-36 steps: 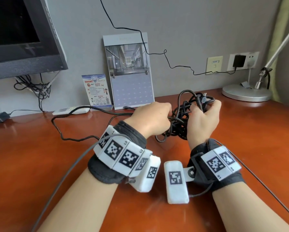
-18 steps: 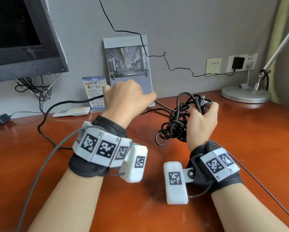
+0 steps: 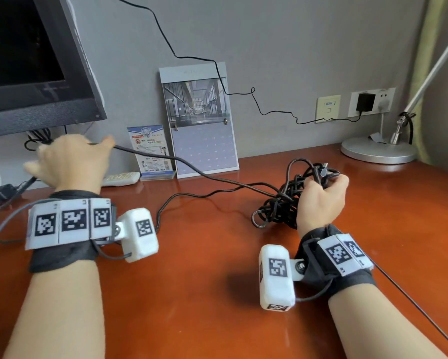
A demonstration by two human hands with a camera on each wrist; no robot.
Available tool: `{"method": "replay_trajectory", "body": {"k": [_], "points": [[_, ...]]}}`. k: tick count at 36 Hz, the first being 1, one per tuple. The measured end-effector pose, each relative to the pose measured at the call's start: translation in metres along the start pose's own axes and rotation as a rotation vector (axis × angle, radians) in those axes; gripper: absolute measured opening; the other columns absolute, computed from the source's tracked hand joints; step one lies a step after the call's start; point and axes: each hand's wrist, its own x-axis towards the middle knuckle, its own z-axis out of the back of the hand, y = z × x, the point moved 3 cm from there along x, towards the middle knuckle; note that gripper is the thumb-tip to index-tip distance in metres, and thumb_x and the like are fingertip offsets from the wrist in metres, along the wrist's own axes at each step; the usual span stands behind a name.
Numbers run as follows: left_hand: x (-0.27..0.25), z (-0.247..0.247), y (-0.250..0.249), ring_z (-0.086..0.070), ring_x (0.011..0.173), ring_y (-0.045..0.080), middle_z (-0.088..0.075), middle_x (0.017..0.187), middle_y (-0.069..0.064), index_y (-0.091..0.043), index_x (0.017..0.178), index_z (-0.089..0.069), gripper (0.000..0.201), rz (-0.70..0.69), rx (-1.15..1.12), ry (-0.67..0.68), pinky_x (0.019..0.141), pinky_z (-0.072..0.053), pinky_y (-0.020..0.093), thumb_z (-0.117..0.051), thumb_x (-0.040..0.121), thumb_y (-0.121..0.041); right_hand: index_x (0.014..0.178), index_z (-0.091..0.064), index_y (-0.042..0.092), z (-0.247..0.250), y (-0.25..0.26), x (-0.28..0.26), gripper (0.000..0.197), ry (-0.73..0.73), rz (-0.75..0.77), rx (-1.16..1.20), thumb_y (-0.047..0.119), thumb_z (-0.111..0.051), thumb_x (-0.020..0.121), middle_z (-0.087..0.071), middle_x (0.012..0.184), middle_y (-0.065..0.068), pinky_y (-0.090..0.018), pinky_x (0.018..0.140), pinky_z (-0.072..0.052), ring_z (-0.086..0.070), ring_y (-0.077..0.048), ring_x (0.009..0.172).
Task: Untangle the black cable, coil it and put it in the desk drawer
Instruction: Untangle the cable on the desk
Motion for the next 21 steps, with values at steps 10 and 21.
{"method": "replay_trajectory", "body": {"k": [10,21], "points": [[-0.002,-0.035,0.017,-0.030,0.127,0.033,-0.041,0.132,0.022,-0.007,0.112,-0.060,0.045,0.059,0.202,0.447,0.108,-0.023,0.050,-0.060,0.078,-0.037,0.091,-0.046,0.015,-0.011,0.001,-0.011,0.018,0.080,0.032,-0.002,0.001,-0.053,0.083,-0.054,0.075,0.009,-0.032,0.068,-0.044,-0.051,-0.008,0.066],[-0.107,-0.042,-0.108,-0.053,0.106,0.015,-0.054,0.112,-0.006,-0.023,0.119,-0.055,0.027,-0.617,-0.025,1.090,0.099,-0.040,0.031,-0.054,0.092,-0.030,0.091,-0.047,0.013,-0.019,0.009,-0.029,0.015,0.142,0.042,0.037,0.002,-0.055,0.084,-0.054,0.073,0.008,-0.022,0.055,-0.039,-0.048,-0.007,0.062]]}}
